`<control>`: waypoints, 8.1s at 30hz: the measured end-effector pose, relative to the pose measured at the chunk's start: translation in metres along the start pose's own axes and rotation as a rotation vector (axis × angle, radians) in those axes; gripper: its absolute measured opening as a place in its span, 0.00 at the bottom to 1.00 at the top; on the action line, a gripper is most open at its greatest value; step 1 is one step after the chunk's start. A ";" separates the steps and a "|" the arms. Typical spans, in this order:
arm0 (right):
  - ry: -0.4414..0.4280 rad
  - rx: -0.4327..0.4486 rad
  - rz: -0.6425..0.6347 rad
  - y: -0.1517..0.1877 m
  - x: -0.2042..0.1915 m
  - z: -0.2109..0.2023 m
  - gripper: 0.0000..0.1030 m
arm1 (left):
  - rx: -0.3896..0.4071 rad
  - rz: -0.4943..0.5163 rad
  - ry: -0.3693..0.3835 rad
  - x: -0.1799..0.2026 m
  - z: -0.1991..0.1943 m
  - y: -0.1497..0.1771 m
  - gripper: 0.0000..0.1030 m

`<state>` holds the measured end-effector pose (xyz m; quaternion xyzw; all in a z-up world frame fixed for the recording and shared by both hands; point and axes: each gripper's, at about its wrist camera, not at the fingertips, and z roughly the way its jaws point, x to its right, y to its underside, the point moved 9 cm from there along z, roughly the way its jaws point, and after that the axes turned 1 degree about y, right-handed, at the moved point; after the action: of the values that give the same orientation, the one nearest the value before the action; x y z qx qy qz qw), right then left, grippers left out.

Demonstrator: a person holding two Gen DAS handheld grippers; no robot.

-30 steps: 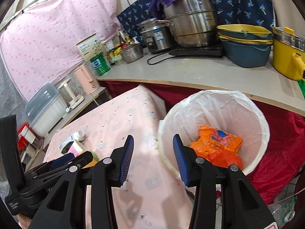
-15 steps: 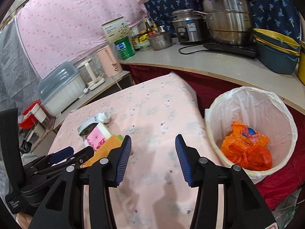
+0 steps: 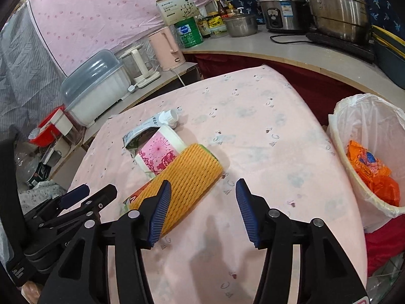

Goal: Collect trash
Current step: 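Move both open tools back over the foam sleeve and wasabi box, then grasp the orange foam net sleeve with the right tool while the left tool approaches the green wasabi box, then grasp the green NB wasabi box with the left tool while the right tool holds the foam sleeve, then carry the wasabi box with the left tool while the right tool carries the foam sleeve to the bin, then open the left tool over the bin while the right tool opens to drop the foam sleeve, then move both open tools back over the pink paper cup and white-capped pouch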

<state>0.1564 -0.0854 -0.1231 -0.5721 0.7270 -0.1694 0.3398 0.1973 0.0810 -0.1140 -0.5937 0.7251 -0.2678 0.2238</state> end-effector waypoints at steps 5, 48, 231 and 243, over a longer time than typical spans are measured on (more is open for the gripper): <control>-0.019 -0.056 0.010 0.013 -0.017 0.027 0.59 | -0.017 -0.023 -0.017 -0.025 0.007 0.007 0.59; 0.011 -0.046 0.013 0.000 -0.012 0.042 0.09 | -0.056 0.051 0.126 0.004 0.035 0.014 0.81; 0.131 0.172 0.185 -0.044 0.136 -0.075 0.39 | 0.004 0.115 0.192 0.156 0.002 -0.033 0.67; 0.073 0.109 0.096 -0.040 0.069 -0.037 0.39 | -0.011 0.042 0.105 0.076 0.011 -0.023 0.67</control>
<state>0.1520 -0.1671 -0.0923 -0.5106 0.7554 -0.2129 0.3513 0.2067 0.0018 -0.1081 -0.5648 0.7496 -0.2898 0.1875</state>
